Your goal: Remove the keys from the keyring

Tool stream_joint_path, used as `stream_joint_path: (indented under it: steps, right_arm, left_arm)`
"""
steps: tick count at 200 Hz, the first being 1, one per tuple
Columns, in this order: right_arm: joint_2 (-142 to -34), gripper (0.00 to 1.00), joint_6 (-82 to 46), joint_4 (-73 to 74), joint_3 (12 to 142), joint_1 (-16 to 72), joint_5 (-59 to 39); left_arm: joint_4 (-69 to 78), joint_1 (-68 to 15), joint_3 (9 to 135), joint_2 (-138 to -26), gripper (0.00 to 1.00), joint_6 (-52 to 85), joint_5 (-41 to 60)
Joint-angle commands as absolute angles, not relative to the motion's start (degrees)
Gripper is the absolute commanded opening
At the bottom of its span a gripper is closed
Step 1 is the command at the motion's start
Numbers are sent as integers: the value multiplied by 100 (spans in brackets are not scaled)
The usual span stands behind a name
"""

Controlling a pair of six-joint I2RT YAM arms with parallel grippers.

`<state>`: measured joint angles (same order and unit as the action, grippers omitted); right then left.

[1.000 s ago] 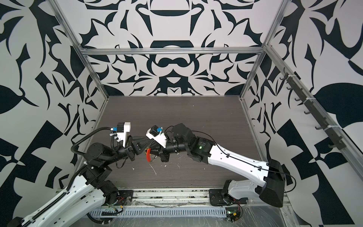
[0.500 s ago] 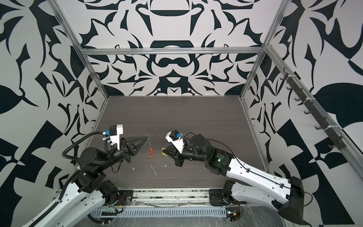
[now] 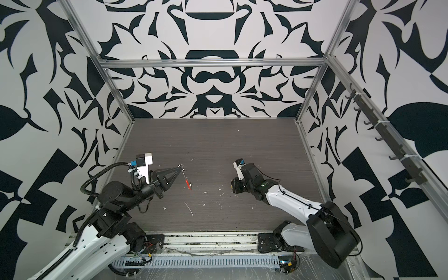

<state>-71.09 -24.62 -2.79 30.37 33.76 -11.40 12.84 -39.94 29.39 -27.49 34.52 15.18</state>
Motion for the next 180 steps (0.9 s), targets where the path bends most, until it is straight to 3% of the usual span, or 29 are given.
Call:
stream_joint_path:
  steps: [1,41,73,108,180]
  right_arm:
    - [-7336,0,-2711,6,3165,3339,-995]
    - [-7913,0,-2853,-134,3272,3323,-675]
    - [-7816,30,-2953,-146,3320,3320,-669]
    - [-7235,50,-2920,-296,3427,3317,-705]
    - [-5472,51,-2959,705,3208,3350,-2114]
  left_arm:
    - [1579,-4008,2807,-2737,0,3548,1446]
    - [1645,-4008,2777,-2763,0,3619,1442]
    - [1540,-4008,2794,-2741,0,3630,1374]
    - [1375,-4008,2847,-2716,0,3671,1293]
    - [1176,-4008,3175,-2782,0,3778,1170]
